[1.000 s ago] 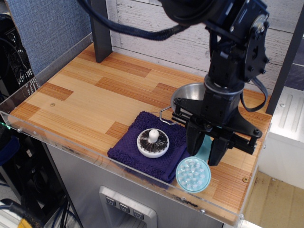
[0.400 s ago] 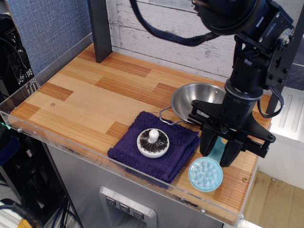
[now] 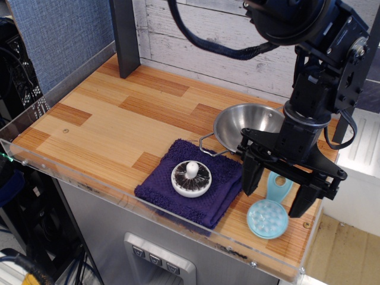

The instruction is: Put the brush to the right of the napkin.

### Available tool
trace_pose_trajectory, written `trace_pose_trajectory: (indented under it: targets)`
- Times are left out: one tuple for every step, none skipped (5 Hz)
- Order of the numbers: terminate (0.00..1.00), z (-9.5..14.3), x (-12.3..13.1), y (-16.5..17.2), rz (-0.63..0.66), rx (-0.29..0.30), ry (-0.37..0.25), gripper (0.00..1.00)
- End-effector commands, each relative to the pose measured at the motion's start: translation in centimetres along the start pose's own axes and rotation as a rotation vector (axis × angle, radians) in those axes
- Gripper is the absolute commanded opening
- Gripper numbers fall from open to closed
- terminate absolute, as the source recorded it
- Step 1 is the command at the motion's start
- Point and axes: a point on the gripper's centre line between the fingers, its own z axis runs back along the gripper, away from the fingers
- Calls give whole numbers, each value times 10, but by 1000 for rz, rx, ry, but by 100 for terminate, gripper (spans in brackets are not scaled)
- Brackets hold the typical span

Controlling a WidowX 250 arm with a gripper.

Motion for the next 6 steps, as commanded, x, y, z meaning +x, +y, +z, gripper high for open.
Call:
trace_pose_trajectory:
  targets:
    - [0, 83, -10, 24, 22, 91, -314, 100]
    - [0, 129, -23, 50, 91, 110, -460, 100]
    - [0, 166, -26, 69, 129, 83, -433, 100]
    - [0, 148, -22, 80, 142, -3, -327, 100]
    - [0, 135, -21, 79, 113, -92, -247, 100]
    - [0, 133, -19, 78, 76, -130, -229, 100]
